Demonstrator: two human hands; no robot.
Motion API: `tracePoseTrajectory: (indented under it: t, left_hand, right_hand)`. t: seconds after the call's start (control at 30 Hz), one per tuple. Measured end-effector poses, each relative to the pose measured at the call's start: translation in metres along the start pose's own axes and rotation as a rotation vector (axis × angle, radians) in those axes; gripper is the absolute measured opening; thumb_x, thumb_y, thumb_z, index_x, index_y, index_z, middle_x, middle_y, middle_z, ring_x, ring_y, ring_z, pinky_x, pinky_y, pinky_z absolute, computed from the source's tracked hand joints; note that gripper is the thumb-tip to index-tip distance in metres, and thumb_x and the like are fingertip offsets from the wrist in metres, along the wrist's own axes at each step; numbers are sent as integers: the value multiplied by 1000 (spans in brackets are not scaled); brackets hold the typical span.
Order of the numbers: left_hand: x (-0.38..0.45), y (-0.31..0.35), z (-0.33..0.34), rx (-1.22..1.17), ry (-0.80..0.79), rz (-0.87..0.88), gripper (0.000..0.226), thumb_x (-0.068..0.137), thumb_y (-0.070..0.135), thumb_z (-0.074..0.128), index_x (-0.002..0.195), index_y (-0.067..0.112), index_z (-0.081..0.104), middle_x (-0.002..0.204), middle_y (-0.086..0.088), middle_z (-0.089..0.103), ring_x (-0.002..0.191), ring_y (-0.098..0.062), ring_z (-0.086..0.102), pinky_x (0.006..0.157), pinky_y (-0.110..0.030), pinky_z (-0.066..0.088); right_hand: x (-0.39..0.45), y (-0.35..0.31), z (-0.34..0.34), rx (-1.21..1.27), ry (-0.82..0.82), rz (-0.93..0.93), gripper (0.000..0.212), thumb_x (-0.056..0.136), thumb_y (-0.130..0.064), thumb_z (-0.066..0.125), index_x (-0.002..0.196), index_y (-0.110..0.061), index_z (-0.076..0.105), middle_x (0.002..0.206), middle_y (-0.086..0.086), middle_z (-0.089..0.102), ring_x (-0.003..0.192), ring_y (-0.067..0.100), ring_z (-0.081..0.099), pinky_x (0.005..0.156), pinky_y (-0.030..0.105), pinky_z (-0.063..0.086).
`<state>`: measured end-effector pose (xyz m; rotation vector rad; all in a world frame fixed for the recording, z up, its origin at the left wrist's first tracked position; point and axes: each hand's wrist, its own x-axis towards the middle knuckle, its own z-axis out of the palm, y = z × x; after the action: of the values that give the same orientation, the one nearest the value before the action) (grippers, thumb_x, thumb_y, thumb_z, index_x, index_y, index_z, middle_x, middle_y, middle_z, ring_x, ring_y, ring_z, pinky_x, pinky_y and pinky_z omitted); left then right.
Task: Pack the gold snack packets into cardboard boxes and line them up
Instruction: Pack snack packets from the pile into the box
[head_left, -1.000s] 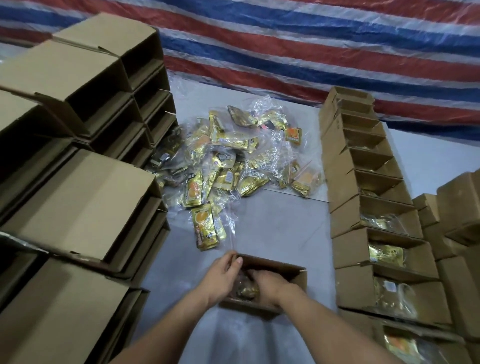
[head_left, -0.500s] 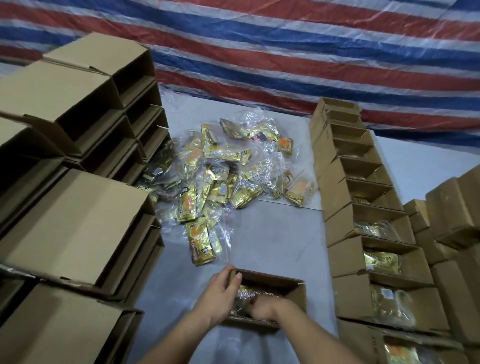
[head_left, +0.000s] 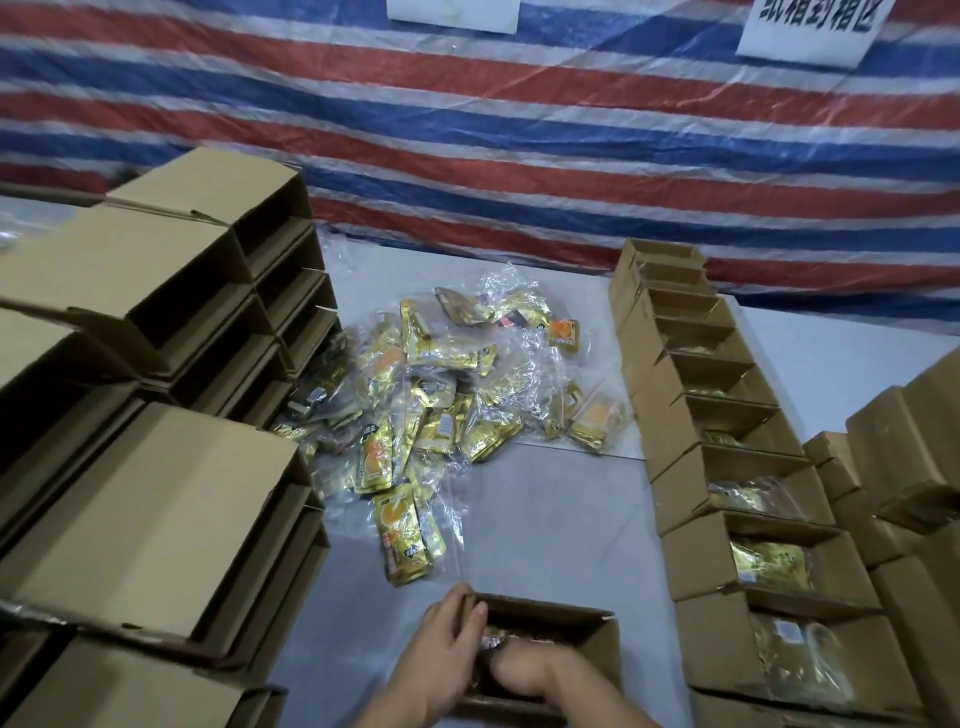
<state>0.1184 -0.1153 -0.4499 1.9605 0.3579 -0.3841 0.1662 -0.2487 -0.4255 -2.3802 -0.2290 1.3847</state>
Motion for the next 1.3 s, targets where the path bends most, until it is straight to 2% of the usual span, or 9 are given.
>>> tracePoseTrajectory:
  t: [0.17,0.33,0.47,0.67,0.77,0.83,0.93,1.1,1.3]
  left_hand:
    - [-1,5,-3,20,-25,-16,9,93,57,45,100,52,48,111,15,55,110,-5,56,98,-28,43]
    - [12,33,-11,50,53,-17,56,94,59,44,140,27,43,140,7,45,131,-11,42,107,-28,32]
    - [63,98,-6,159,122,141,54,97,51,42,138,16,46,141,-2,50,128,-15,47,106,-31,37]
    - [164,182,48,482,65,268,53,97,43,46,138,10,43,138,-13,51,127,-28,47,103,-35,36]
    - [214,202,81,665,32,297,54,95,45,46,136,10,40,135,-17,49,123,-34,48,99,-40,40]
    - [246,208,102,733,37,348,56,94,45,47,136,9,39,135,-18,47,122,-36,48,98,-43,42]
    - [291,215,132,889,75,424,61,90,50,53,134,9,40,133,-19,49,119,-36,49,95,-42,42]
    - [348,206,163,1023,47,298,80,80,57,63,138,12,32,132,-20,47,118,-36,52,89,-43,48]
    - [354,188,185,1043,76,114,66,79,19,71,132,10,33,122,-17,54,111,-33,58,82,-43,55]
  right_hand:
    - [-12,7,-5,47,92,-17,49,96,-47,34,127,-23,63,138,2,59,127,19,53,95,24,36]
    - [-40,17,-36,270,328,-170,31,81,-51,46,69,-30,66,74,-7,68,77,7,66,76,25,52]
    - [-48,40,-87,624,638,-172,23,94,-23,55,77,-14,69,79,6,71,76,18,68,78,37,55]
    - [-15,91,-143,1115,784,-47,12,97,-25,57,108,-24,62,110,-1,65,102,13,61,90,32,47]
    - [12,110,-165,1245,810,-6,7,98,-29,54,100,-26,60,110,2,64,106,20,60,97,39,46]
    - [26,119,-178,1322,810,-4,16,100,-26,49,88,-24,59,100,6,64,101,21,61,82,34,47]
    - [47,134,-193,1383,806,-12,24,101,-28,47,81,-25,61,81,-11,67,82,4,63,67,28,46]
    - [75,147,-196,1361,770,-11,23,98,-46,46,90,-30,61,99,-7,64,94,10,61,90,38,50]
    - [76,146,-190,1251,744,61,48,66,-73,40,88,-36,62,112,-9,65,110,17,59,105,47,42]
